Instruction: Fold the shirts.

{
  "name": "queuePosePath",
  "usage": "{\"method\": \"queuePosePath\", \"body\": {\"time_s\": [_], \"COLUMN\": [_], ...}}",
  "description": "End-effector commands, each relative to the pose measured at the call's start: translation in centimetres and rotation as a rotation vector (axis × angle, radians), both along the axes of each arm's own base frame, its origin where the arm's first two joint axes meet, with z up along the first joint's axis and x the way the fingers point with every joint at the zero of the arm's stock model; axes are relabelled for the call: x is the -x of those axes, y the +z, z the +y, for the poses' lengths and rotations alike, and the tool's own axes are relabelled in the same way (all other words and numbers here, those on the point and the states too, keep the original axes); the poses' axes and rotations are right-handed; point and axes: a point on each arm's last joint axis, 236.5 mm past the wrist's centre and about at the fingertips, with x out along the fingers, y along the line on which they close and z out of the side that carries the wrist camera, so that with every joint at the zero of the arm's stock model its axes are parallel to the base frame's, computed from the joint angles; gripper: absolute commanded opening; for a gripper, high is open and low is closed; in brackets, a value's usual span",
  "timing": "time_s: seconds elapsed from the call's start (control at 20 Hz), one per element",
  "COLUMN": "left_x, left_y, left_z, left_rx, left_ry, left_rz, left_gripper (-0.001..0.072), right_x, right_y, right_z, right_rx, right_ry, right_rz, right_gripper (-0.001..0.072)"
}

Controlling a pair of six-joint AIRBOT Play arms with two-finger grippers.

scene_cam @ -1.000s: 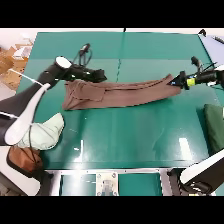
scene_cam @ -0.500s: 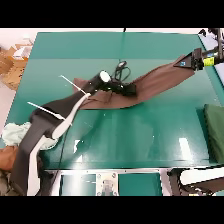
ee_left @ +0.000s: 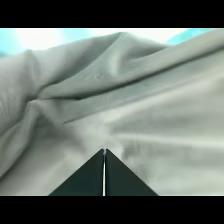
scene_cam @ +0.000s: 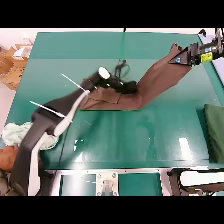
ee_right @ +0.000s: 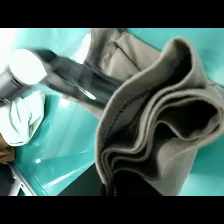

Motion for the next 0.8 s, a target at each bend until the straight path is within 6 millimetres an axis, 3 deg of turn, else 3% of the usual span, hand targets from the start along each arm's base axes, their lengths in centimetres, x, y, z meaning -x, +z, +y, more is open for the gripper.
{"method": "queuePosePath", "body": {"time_s": [0.0,0.15,0.3,0.4,0.55,0.6,0.65,0.7,0.75], "left_x": [-0.8,-3.1,-4.8,-5.1,-5.2,-5.2,-5.3,-5.3,-5.2], "left_y": [5.8,11.5,15.4,16.4,16.1,16.1,16.0,16.0,15.9], "left_z": [7.6,15.9,23.4,27.0,30.2,30.8,31.1,31.2,31.3], "left_rx": [0.007,0.016,0.015,0.009,-0.005,-0.008,-0.011,-0.016,-0.024], "left_ry": [-0.055,0.027,0.134,0.18,0.209,0.216,0.219,0.207,0.198], "left_rz": [-0.004,-0.057,-0.11,-0.117,-0.094,-0.091,-0.097,-0.113,-0.124], "left_gripper": [0.0025,0.0025,0.0025,0.0025,0.0025,0.0025,0.0025,0.0026,0.0025], "right_x": [-0.5,-1.6,-2.5,-3.1,-4.1,-4.4,-4.6,-4.8,-5.0], "right_y": [0.3,-0.1,-2.4,-5.7,-13.1,-15.7,-17.8,-19.4,-19.9], "right_z": [2.5,8.3,16.7,23.1,32.9,36.1,38.4,40.0,40.3], "right_rx": [-0.012,-0.031,-0.06,-0.074,-0.085,-0.105,-0.127,-0.138,-0.137], "right_ry": [0.006,0.049,0.101,0.12,0.072,0.021,-0.036,-0.089,-0.107], "right_rz": [-0.009,-0.056,-0.086,-0.088,-0.112,-0.121,-0.124,-0.135,-0.145], "right_gripper": [0.0013,0.0013,0.0014,0.0014,0.0015,0.0125,0.0406,0.0568,0.0564]}}
